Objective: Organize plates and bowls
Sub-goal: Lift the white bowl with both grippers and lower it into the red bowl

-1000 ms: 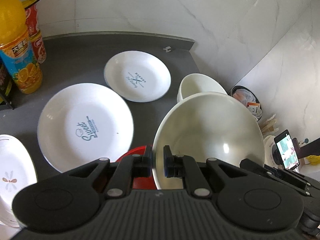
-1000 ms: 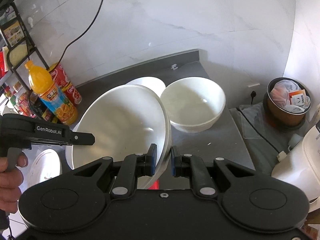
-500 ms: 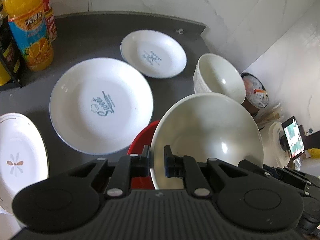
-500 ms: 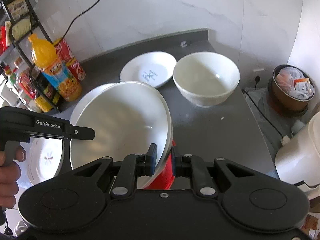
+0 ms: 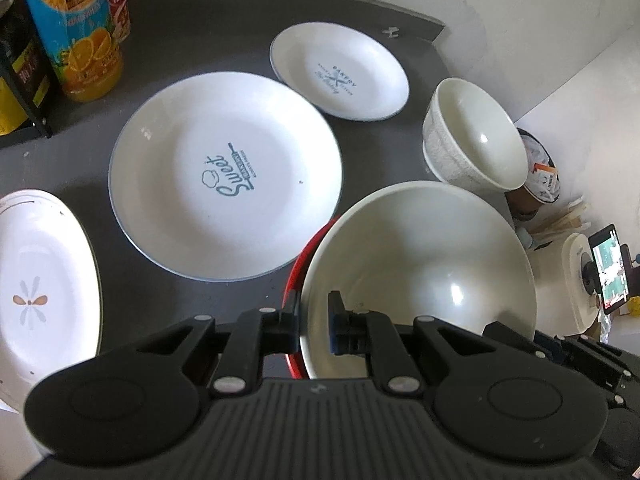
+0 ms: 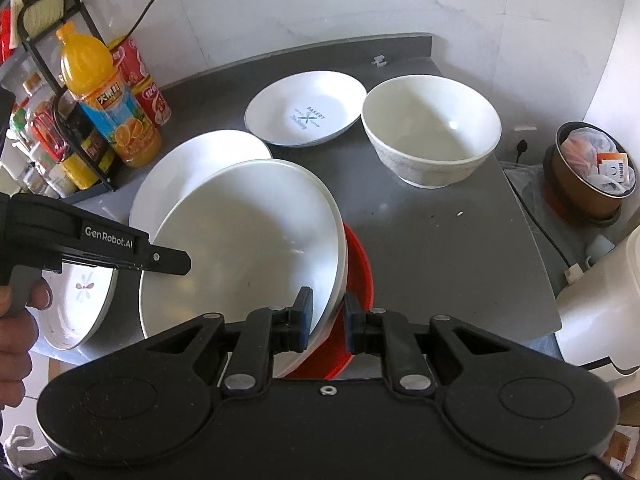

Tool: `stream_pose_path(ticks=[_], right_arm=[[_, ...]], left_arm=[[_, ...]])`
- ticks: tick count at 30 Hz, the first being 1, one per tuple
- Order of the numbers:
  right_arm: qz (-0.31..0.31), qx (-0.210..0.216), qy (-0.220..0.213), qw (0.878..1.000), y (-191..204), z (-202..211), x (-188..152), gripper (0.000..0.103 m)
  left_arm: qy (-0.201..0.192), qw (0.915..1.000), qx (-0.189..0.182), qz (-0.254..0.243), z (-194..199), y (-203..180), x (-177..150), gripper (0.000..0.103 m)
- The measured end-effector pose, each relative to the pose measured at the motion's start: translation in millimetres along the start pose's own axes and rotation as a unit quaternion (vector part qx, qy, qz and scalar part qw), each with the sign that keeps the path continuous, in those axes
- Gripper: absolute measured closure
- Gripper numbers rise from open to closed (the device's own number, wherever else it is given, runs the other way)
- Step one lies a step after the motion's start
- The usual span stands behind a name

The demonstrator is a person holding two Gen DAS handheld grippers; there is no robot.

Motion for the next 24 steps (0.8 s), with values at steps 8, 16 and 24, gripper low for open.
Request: stream_pose_path(ticks=[8, 16, 24], right_arm=[[0.029, -0.032, 0.015, 0.999, 7, -12, -1, 0.083], [0.036, -0.038, 0.013, 0.999, 8, -20, -5, 0.082], [0.048, -0.035, 0.017, 0.998, 15, -22, -2, 0.061]], left_arm=[[0.016, 0.9999, -0.004, 0.002, -12, 1, -2, 0.093], [0.026, 0.9996, -0.005, 0.002, -22, 3, -5, 0.093], [0.031, 0.9995, -0.004, -0.002, -21, 1, -6, 0.093]])
Point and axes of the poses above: each gripper's, at about its wrist camera, not at the fingertips, and z roughly against the way its jaws point, y to its left, x to its top, the point moved 1 cm from there along -z, roughly the way its jaws point, and after that the axes turned 7 degrees about z, right-handed, at the moved point
